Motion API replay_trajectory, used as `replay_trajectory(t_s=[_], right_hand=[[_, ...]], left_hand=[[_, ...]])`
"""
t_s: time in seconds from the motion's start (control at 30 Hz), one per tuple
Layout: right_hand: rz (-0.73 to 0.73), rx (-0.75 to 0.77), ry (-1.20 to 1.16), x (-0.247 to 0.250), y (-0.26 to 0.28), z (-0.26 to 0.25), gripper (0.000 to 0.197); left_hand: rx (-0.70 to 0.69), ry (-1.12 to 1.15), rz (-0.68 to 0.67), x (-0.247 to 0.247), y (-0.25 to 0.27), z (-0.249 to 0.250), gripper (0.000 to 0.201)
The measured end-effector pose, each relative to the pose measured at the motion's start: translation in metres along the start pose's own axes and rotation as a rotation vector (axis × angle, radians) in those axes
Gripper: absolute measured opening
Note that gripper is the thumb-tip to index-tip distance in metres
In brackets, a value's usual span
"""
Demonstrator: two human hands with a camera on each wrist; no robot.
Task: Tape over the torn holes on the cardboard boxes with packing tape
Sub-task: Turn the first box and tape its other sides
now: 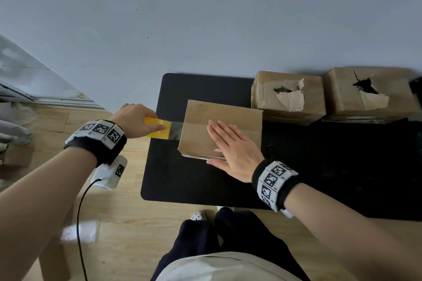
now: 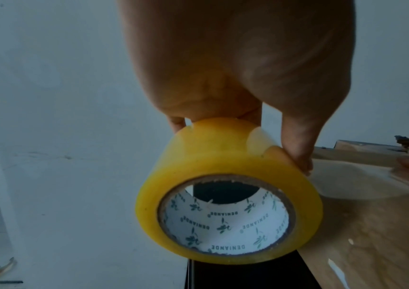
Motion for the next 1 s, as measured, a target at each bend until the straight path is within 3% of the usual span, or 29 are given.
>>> replay_trajectory(t_s=[0.33,0.47,0.57,0.73,1.0], right_hand=[[-0.031,-0.301,-0.052,0.009,0.072,0.054,0.095],[0.003,-0.215,-0.105,0.036,0.031,0.028,0.098],[-0.077,-0.166,-0.182,0.046,-0.02,-0.002,0.11],[-0.267,-0.143,-0.026,0.04,-0.08,-0.028,0.133],[-0.275,-0.127,0.018,0.055,-0.092,-0.041,0.121]], left_hand=[[0.002,0.038,0.003,-0.001,0.002,-0.001,0.044],[0.007,0.07,0.003,-0.001,0.005,-0.003,0.043],[0.006,0.089,0.009,-0.002,0.007,-0.002,0.041],[0.009,0.122,0.016,-0.004,0.01,-0.005,0.043],[-0.014,0.229,-0.043,0.006,0.022,-0.01,0.041]])
Point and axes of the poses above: each hand's wrist, its own y-axis away from the middle knuckle, its own x-axis out of the back of the hand, z = x × y, the point moved 4 cm from there along -y, towards the middle knuckle, and after that the axes turned 5 degrees about z, right-handed, at the moved point
